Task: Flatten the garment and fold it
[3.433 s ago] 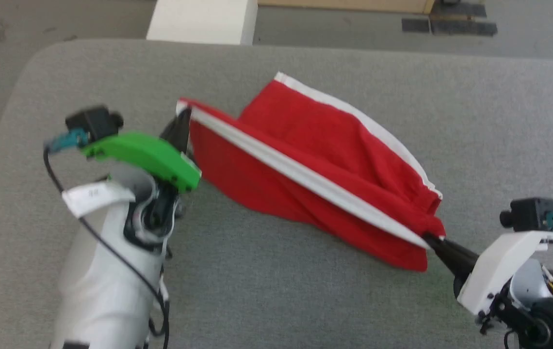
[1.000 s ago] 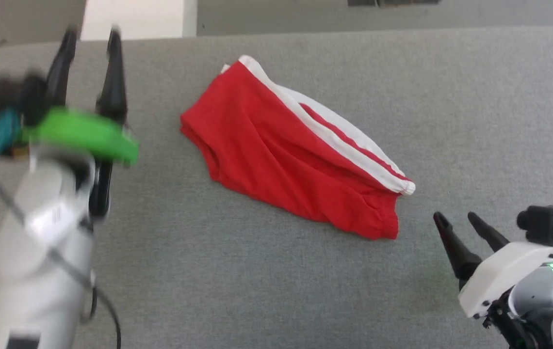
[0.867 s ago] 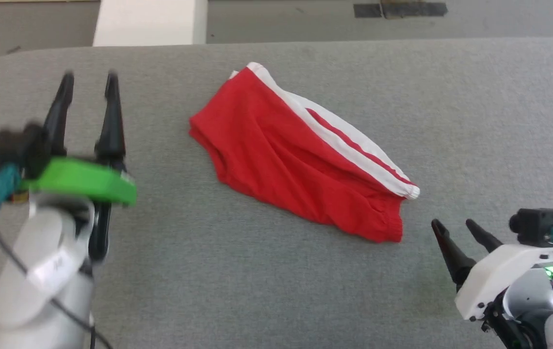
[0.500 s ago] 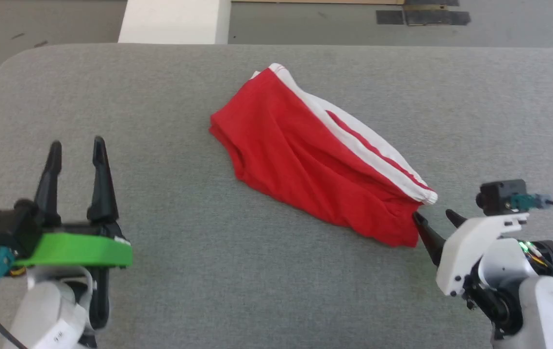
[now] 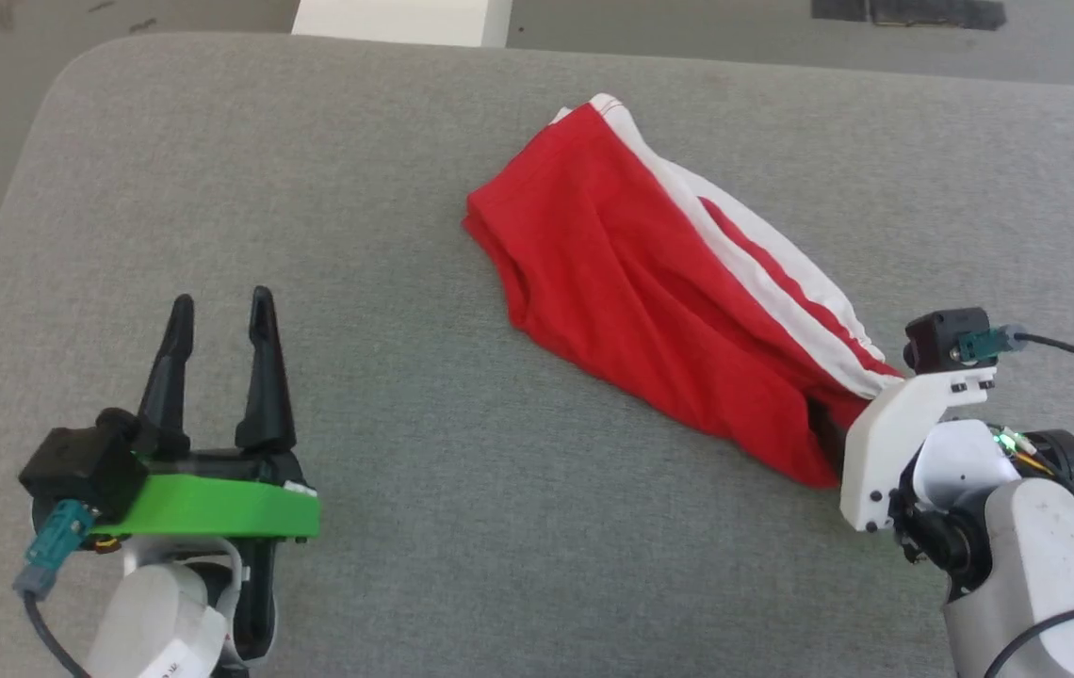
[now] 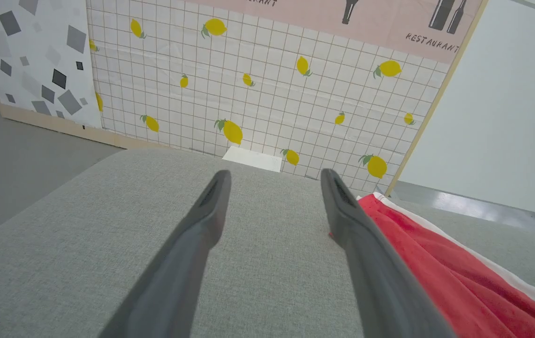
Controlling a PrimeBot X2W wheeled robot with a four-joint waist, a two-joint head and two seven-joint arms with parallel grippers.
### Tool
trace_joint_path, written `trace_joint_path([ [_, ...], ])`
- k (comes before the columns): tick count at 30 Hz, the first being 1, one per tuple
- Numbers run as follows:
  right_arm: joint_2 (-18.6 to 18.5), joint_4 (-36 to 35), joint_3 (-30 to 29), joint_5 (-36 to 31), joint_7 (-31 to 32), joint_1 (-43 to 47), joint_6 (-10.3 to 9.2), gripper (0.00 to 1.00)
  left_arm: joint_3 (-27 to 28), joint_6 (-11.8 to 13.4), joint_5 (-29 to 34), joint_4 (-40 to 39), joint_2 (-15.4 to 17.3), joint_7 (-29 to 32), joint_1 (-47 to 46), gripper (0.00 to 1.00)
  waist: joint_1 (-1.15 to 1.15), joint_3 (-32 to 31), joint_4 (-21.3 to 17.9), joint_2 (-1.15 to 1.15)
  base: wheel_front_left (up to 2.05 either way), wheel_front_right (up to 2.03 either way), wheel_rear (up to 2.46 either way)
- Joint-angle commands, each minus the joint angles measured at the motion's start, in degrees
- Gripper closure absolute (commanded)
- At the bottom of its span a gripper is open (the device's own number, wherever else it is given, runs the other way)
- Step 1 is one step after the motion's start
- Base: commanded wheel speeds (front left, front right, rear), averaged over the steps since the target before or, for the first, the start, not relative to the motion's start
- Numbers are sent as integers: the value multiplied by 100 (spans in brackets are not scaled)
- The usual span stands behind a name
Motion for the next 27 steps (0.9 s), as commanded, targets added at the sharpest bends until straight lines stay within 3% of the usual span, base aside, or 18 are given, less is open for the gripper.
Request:
trace_joint_path([
  [1,1,159,-11,-66,101,5,-8,0,6,-47,59,24,-36,-26,32,0,0,20,44,0,0,0,0],
  [5,1,281,-2,-104,289,19,-8,0,40,-154,111,79,-102,-26,-13,0,0,5,88,0,0,0,0],
  [7,1,293,3,-66,380,26,-8,81,60,-201,134,115,-135,-26,-26,0,0,-9,97,0,0,0,0],
  [9,1,236,12,-25,381,22,-8,100,86,-241,154,149,-166,-26,-30,0,0,-23,95,0,0,0,0],
  [19,1,-203,-149,135,334,85,-8,100,233,-335,262,230,-250,-26,68,0,0,-176,-41,0,0,0,0],
  [21,1,-351,-245,502,377,170,-8,100,235,-361,291,262,-290,-26,72,0,0,-230,-61,0,0,0,0],
  [27,1,-636,-347,787,389,368,-8,100,162,-449,97,551,-313,211,-9,0,0,-295,-82,0,0,0,0],
])
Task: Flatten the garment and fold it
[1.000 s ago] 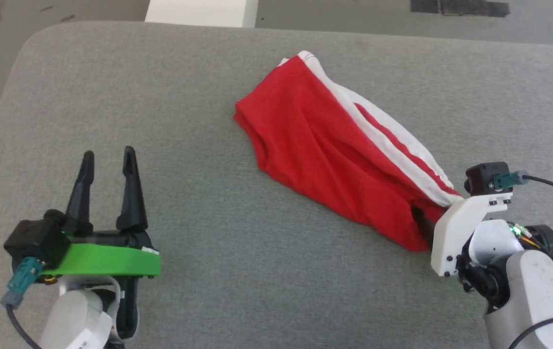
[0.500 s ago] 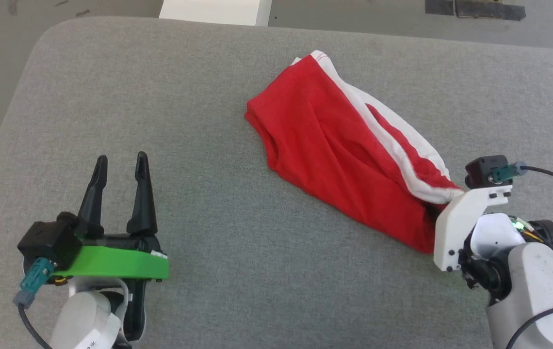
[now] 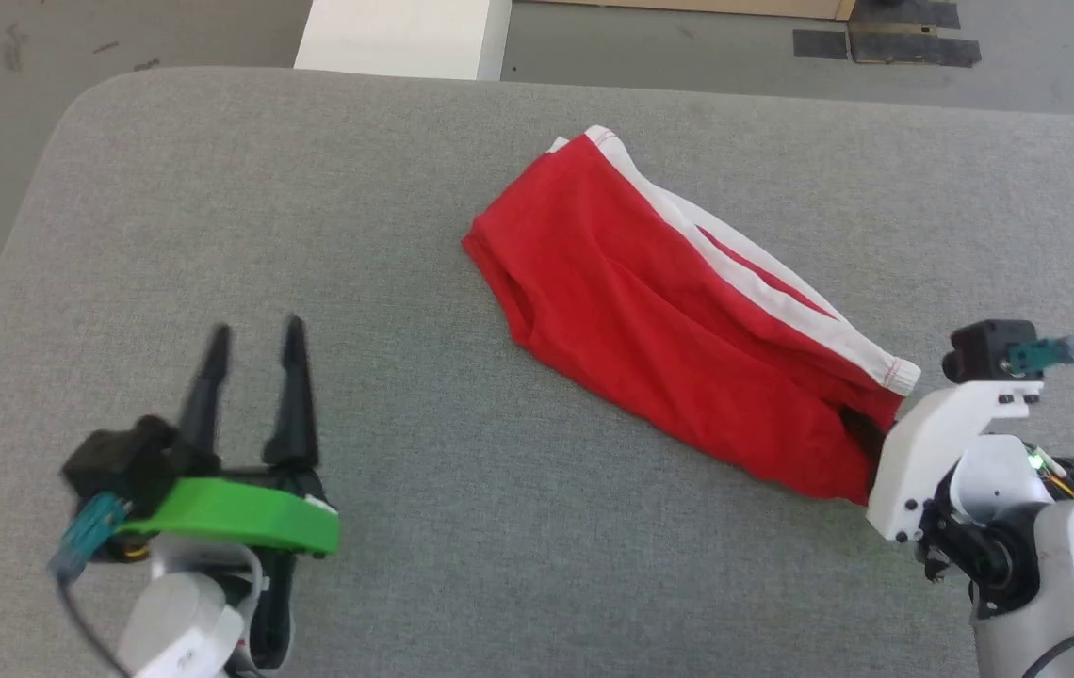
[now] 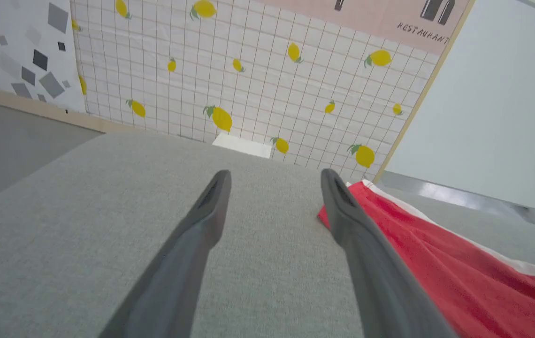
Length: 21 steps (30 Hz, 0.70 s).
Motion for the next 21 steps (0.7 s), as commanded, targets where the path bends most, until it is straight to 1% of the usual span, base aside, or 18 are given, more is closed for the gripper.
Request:
trace_joint_path([
  [1,-5,-101,-33,62,14,113,-8,100,-93,-52,-143,217,-7,424,-198,0,0,-5,-3,0,0,0,0],
  [5,-5,-207,16,119,22,138,-8,100,-200,-68,-460,684,-12,1354,-943,0,0,74,-42,0,0,0,0],
  [9,-5,-289,165,154,29,64,-8,100,-368,-31,-645,1339,-20,2351,-1970,0,0,258,-134,0,0,0,0],
  [15,-5,-398,372,174,28,-91,-8,100,-596,222,-708,2343,-82,3613,-3284,0,0,574,-298,0,0,0,0],
  [19,-5,-456,468,187,11,-158,-8,100,-761,423,-645,2868,-89,4348,-3925,0,0,776,-414,0,0,0,0],
  [21,-5,-482,521,207,-4,-180,-8,100,-856,483,-577,3084,-55,4633,-4146,0,0,867,-487,0,0,0,0],
])
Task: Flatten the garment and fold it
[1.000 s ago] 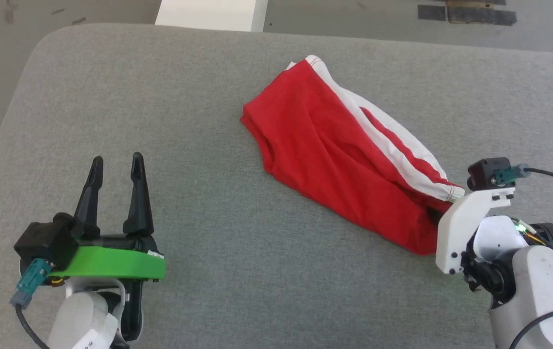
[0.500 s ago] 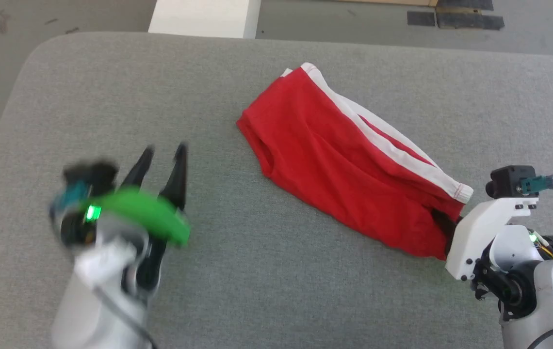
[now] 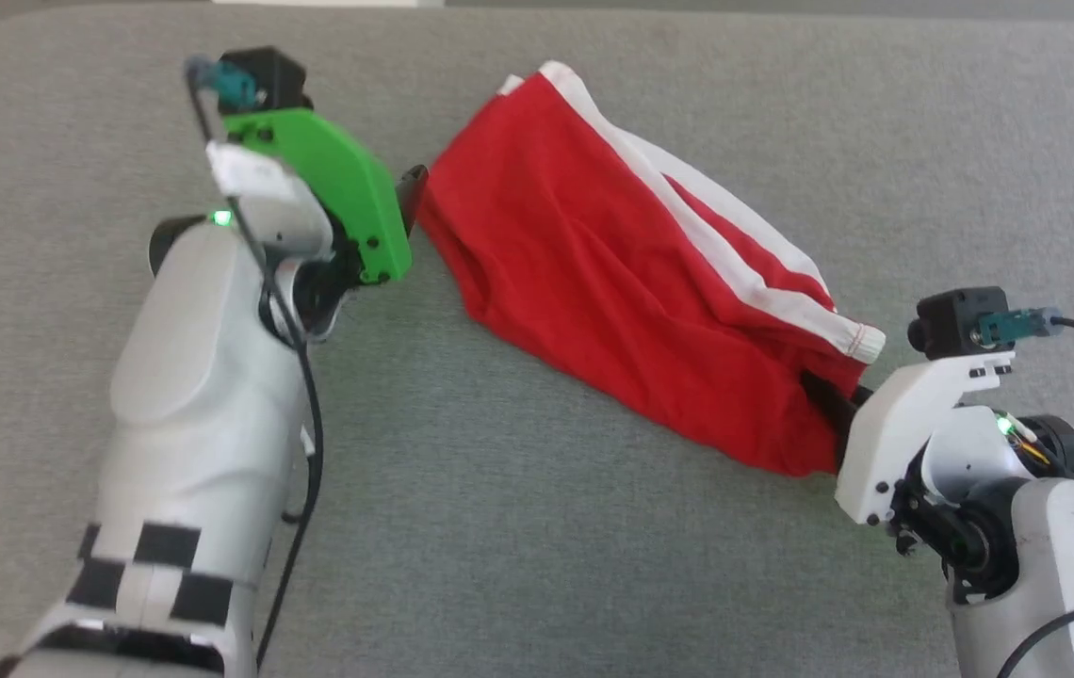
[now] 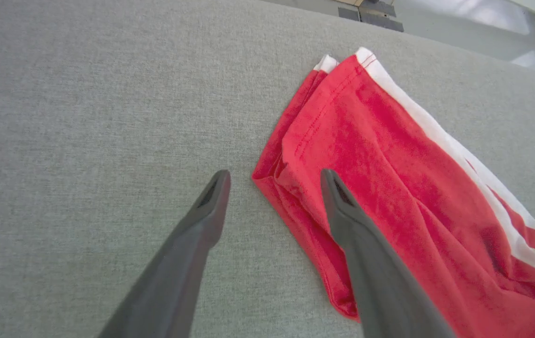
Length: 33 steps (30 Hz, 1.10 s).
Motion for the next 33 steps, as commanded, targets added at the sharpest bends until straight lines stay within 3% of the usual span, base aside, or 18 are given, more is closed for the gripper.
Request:
trace_joint_path([
  [1,1,-42,37,52,-36,-73,-8,100,-28,53,40,105,3,116,-145,0,0,198,-174,0,0,0,0],
  [12,1,-147,123,67,-99,-116,-8,100,-394,262,330,835,175,813,-404,0,0,456,-347,0,0,0,0],
  [13,1,-151,127,70,-102,-118,-8,100,-412,264,326,880,180,880,-392,53,0,457,-351,0,0,0,0],
  [14,1,-155,130,71,-106,-120,-8,100,-401,257,300,891,175,877,-387,87,0,461,-351,0,0,0,0],
  [15,1,-157,132,68,-108,-123,-8,100,-384,252,264,905,162,881,-377,100,0,462,-349,0,0,0,0],
  [25,1,-122,86,55,40,-57,-8,100,-69,-18,-245,838,72,563,-201,100,0,180,-140,0,0,0,0],
  [33,-150,-344,-21,80,919,185,-8,100,29,-313,-622,502,74,678,293,100,0,-373,193,0,0,0,0],
])
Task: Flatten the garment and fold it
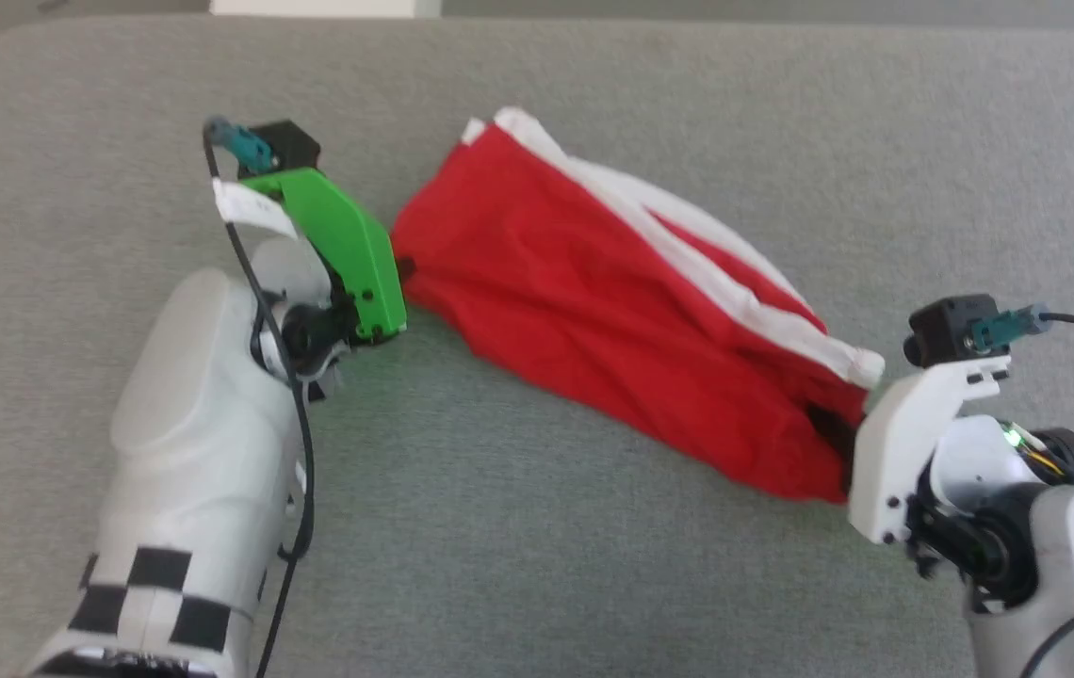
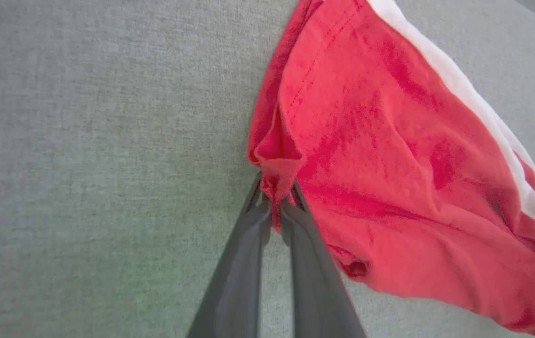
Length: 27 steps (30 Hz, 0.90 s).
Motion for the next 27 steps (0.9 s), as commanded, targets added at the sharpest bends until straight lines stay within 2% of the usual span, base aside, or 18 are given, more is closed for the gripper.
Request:
trace_joint_path([
  [1,-107,-62,-12,67,163,106,-8,100,6,-45,-78,-102,29,48,166,100,0,-304,232,0,0,0,0],
  [5,-365,-214,-22,239,585,282,-8,100,-43,-47,-125,-472,64,168,557,100,0,-541,376,0,0,0,0],
  [12,-726,-265,31,422,992,587,-8,100,-29,175,-175,-1384,131,166,1591,100,0,-902,573,0,0,0,0],
  [20,-906,-120,137,473,1077,842,-8,100,64,543,-360,-2305,19,126,2910,100,0,-1056,755,0,0,0,0],
  [27,-1012,130,258,400,1062,809,-8,100,159,847,-476,-2726,-77,37,3753,100,0,-1094,773,0,0,0,0],
])
